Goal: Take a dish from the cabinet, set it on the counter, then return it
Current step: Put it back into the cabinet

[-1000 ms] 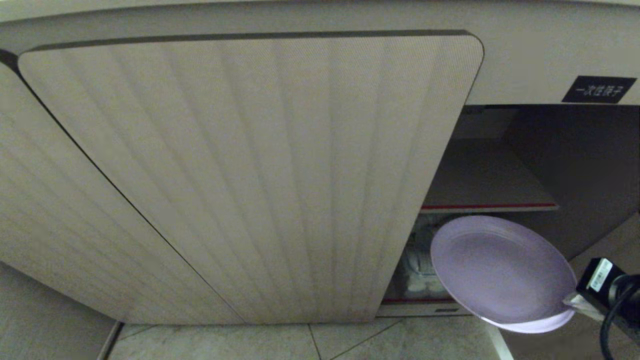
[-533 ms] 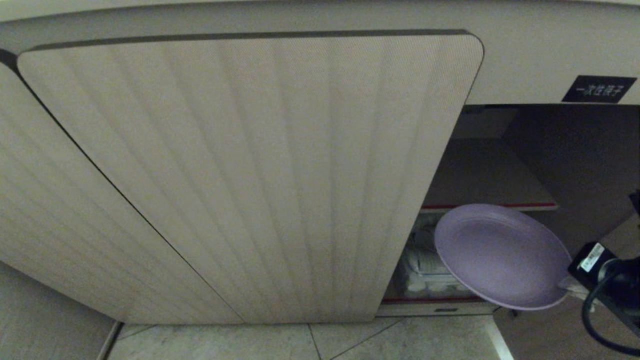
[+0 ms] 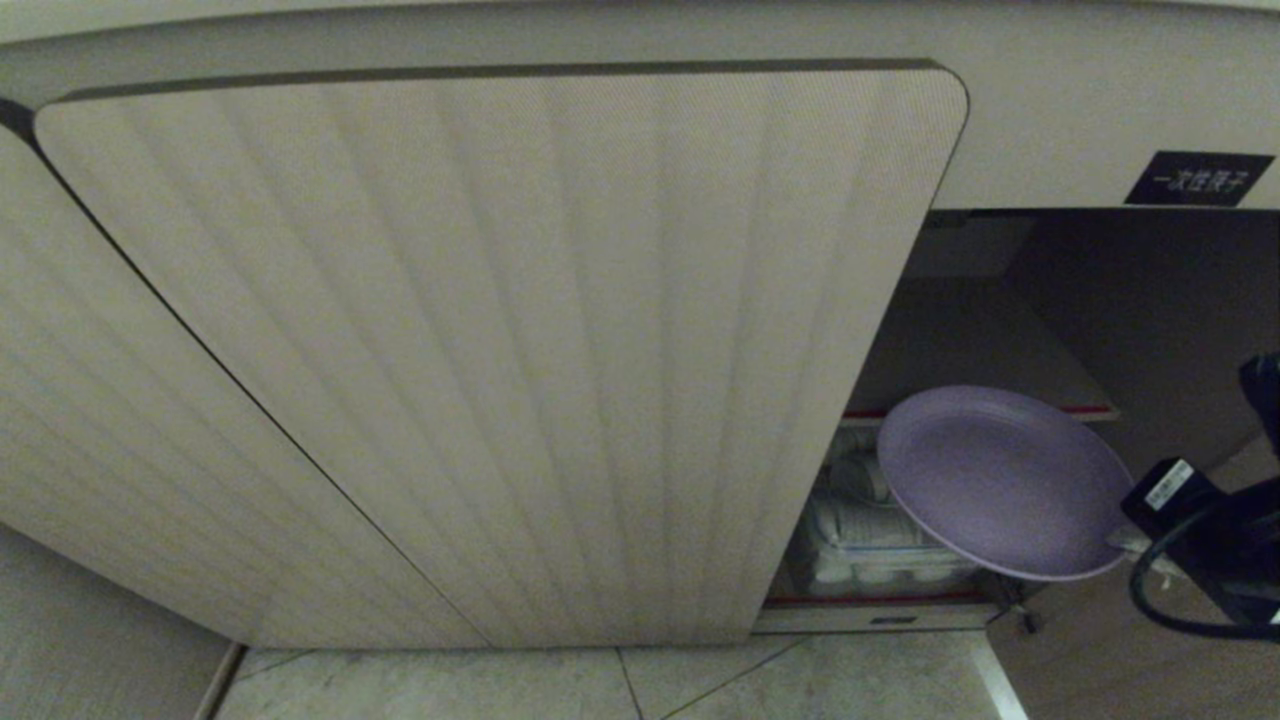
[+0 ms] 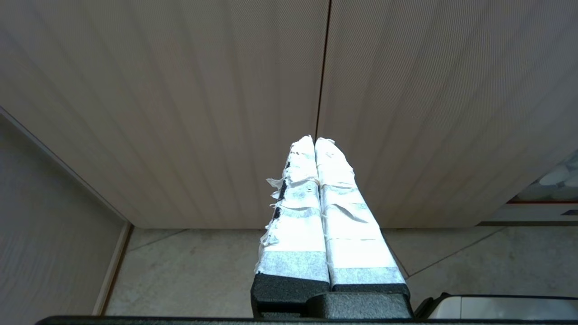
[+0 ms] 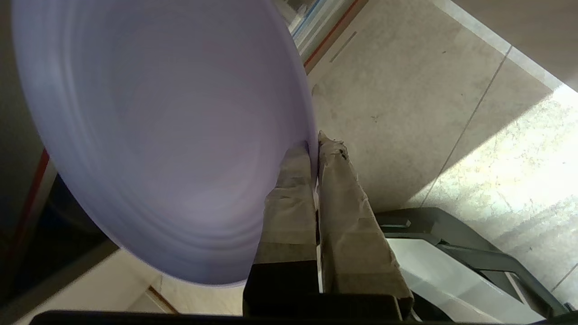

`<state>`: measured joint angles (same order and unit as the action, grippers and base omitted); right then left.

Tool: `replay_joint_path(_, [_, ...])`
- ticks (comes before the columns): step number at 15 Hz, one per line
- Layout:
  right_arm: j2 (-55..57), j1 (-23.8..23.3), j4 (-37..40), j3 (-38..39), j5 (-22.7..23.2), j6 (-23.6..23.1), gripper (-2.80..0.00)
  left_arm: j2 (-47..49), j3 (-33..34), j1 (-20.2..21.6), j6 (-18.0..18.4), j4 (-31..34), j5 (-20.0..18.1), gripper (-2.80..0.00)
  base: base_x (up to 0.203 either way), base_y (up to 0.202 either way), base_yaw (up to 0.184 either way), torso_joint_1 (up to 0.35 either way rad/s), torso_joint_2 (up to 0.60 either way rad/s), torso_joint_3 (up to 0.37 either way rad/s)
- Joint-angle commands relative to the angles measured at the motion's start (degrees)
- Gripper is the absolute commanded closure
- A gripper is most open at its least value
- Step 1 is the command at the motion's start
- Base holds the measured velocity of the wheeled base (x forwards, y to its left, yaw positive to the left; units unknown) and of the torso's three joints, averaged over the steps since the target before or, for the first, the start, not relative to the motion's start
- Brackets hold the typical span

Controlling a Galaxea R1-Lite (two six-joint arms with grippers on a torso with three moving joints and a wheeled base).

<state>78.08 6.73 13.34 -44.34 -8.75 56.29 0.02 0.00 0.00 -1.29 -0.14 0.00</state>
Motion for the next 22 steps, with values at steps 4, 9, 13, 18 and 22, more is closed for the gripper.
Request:
replay_joint_path(4, [5.0, -1.9, -0.3, -3.3, -0.1, 0.3, 0.0, 0.0, 0.0, 0.0, 0.0, 0.0, 0.0, 0.0, 0.0, 0.0, 0.0, 0.0, 0.0, 0.0])
replay_joint_path(9, [9.4, -3.6, -2.3, -6.6, -0.1, 0.6, 0.0, 0.0, 0.0, 0.0, 0.0, 0.0, 0.0, 0.0, 0.0, 0.0, 0.0, 0.0, 0.0, 0.0])
replay_joint_path(13, [12.8, -3.9, -2.2, -10.1, -0.2, 6.3, 0.0, 0.0, 0.0, 0.0, 0.0, 0.0, 0.0, 0.0, 0.0, 0.0, 0.0, 0.0, 0.0, 0.0])
replay_joint_path(18, [15.2, -3.9, -2.4, -12.8, -0.2, 6.5, 0.0, 0.0, 0.0, 0.0, 0.0, 0.0, 0.0, 0.0, 0.0, 0.0, 0.0, 0.0, 0.0, 0.0])
replay_joint_path(22, [16.8, -4.0, -7.1, -12.8, -0.3, 6.4, 0.0, 0.0, 0.0, 0.0, 0.0, 0.0, 0.0, 0.0, 0.0, 0.0, 0.0, 0.0, 0.0, 0.0])
